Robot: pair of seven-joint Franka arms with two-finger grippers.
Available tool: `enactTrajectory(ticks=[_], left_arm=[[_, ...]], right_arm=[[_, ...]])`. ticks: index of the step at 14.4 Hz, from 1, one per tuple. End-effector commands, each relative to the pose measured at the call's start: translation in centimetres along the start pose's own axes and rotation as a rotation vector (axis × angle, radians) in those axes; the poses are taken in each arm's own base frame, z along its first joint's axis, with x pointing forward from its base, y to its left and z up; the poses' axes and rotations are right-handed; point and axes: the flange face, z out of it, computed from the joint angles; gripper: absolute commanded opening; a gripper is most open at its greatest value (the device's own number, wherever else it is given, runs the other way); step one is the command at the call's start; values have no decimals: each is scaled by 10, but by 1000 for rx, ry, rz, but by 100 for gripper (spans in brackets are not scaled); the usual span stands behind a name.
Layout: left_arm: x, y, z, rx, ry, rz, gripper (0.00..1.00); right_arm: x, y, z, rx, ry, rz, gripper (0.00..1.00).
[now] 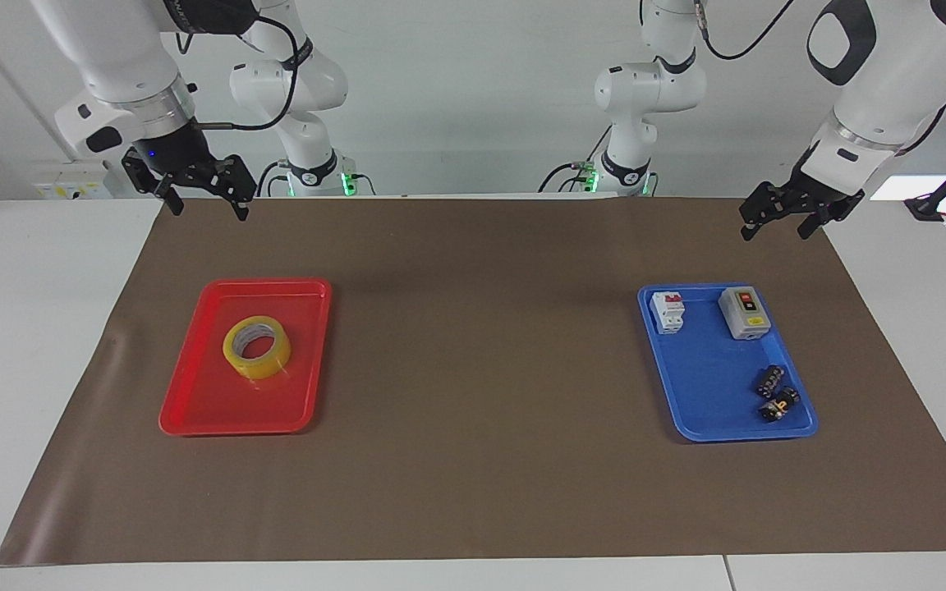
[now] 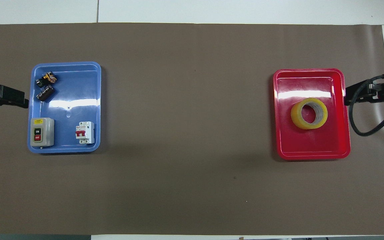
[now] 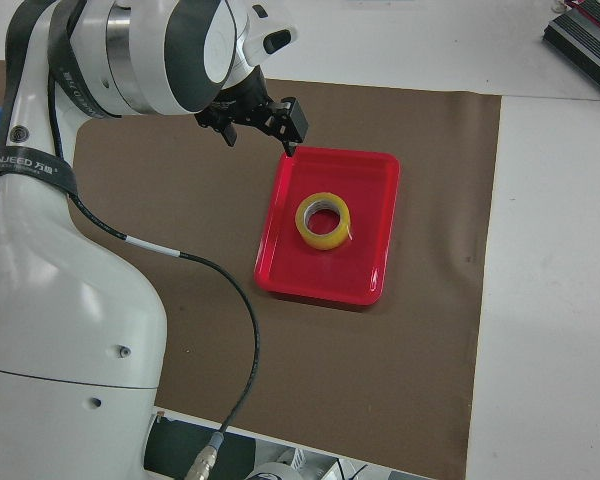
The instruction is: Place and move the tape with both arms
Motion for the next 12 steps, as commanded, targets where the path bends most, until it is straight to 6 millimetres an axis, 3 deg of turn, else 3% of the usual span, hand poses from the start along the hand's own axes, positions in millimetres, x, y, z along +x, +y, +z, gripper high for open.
enactTrajectory(ticks=[1, 12], left_arm=[[-8, -3, -4, 18, -1, 4, 100], [-8, -3, -4, 18, -1, 2, 100]], right_arm=[[1, 1, -2, -4, -5, -18, 100], [-1, 6, 8, 4, -16, 0, 100]])
